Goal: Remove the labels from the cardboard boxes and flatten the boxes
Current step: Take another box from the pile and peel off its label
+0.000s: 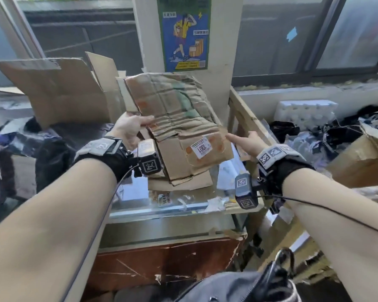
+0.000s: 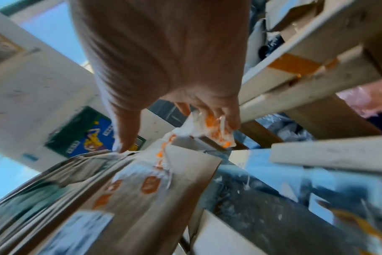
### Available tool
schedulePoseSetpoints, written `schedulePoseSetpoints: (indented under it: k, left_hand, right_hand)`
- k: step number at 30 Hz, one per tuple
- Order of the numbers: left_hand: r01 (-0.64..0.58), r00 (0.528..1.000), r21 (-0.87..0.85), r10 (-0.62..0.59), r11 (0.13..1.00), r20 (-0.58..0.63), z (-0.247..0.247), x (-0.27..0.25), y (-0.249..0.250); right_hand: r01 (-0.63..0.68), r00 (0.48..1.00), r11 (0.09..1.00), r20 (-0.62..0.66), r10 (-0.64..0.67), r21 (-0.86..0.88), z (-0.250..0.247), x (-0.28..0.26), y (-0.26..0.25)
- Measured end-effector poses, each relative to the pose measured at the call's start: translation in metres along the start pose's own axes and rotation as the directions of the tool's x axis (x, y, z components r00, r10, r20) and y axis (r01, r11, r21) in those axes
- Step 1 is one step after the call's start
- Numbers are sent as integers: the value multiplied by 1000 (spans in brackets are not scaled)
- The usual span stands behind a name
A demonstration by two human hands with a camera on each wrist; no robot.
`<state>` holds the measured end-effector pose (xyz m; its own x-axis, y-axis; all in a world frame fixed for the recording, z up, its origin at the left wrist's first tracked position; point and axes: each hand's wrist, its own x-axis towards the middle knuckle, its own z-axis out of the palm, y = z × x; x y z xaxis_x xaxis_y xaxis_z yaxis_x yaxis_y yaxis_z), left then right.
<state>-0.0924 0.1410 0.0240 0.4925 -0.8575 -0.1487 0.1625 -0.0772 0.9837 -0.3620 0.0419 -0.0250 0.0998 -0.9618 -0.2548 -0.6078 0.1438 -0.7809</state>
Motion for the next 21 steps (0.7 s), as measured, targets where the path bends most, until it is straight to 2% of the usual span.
schedulePoseSetpoints:
  k: [4, 10, 13, 17, 19, 21]
  left_hand:
    - [94, 989, 59, -100, 994, 112, -23, 16, -1]
    - [288, 942, -30, -277, 957, 191, -66, 66, 3]
    - [321, 931, -22, -311, 947, 191, -78, 88, 6]
    - [350, 918, 17, -347, 936, 194, -83, 112, 3]
    - [318, 935, -60, -303, 946, 186, -79, 120, -3]
    - [272, 958, -106, -259, 956, 125, -71, 125, -9]
  right_hand:
    - [-20, 991, 989, 137, 0, 144, 25, 32, 5]
    - [-41, 981, 985, 192, 8, 166, 48, 47, -24]
    - [-78, 971, 963, 238, 15, 257, 61, 50, -38]
    - [-30, 986, 949, 162, -23, 313, 76, 59, -44]
    - [-16, 995, 941, 95, -18, 339, 86, 68, -39]
    - [-30, 998, 952, 68, 10, 305, 94, 70, -37]
